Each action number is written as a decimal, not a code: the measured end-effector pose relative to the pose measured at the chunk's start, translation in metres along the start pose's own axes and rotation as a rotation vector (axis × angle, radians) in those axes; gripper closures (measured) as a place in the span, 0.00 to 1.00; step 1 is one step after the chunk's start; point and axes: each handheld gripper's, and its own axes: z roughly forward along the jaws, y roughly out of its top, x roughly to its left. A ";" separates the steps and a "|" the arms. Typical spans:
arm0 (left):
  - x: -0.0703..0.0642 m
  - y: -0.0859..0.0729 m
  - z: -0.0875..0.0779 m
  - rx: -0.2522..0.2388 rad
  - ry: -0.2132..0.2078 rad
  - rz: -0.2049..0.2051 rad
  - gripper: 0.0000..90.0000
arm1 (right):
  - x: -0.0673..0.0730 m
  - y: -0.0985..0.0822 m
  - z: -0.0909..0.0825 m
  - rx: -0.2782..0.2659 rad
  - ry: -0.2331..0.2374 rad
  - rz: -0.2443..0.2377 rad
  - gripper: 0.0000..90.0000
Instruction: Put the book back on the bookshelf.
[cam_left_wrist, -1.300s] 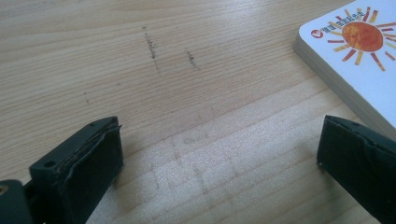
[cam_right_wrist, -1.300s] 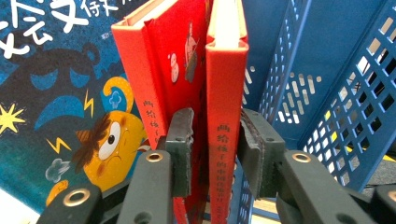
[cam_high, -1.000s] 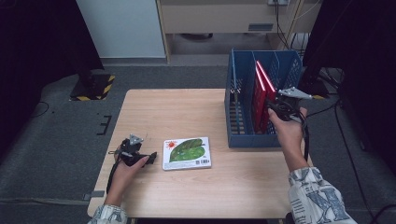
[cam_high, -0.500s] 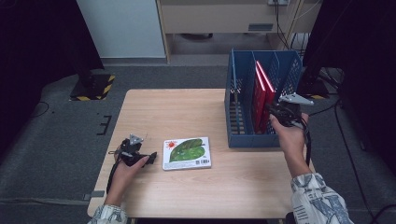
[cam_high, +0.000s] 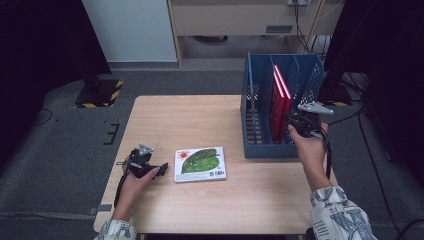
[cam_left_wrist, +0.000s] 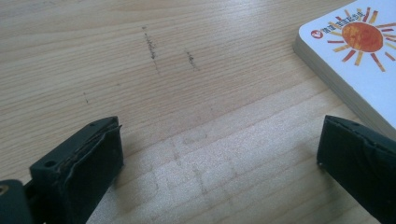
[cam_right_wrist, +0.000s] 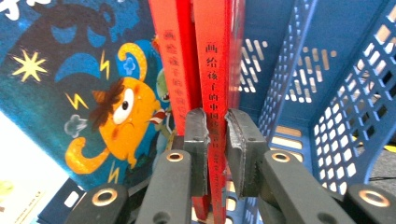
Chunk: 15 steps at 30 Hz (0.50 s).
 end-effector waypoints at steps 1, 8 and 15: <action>0.000 0.000 0.000 0.000 0.000 0.000 0.00 | 0.001 0.000 0.000 0.002 0.005 -0.001 0.87; 0.000 0.000 0.000 0.000 0.000 0.000 0.00 | 0.004 0.000 0.001 -0.003 0.013 -0.005 0.83; 0.000 0.000 0.000 0.000 -0.001 0.001 0.00 | 0.007 -0.004 -0.006 -0.026 0.038 -0.009 0.63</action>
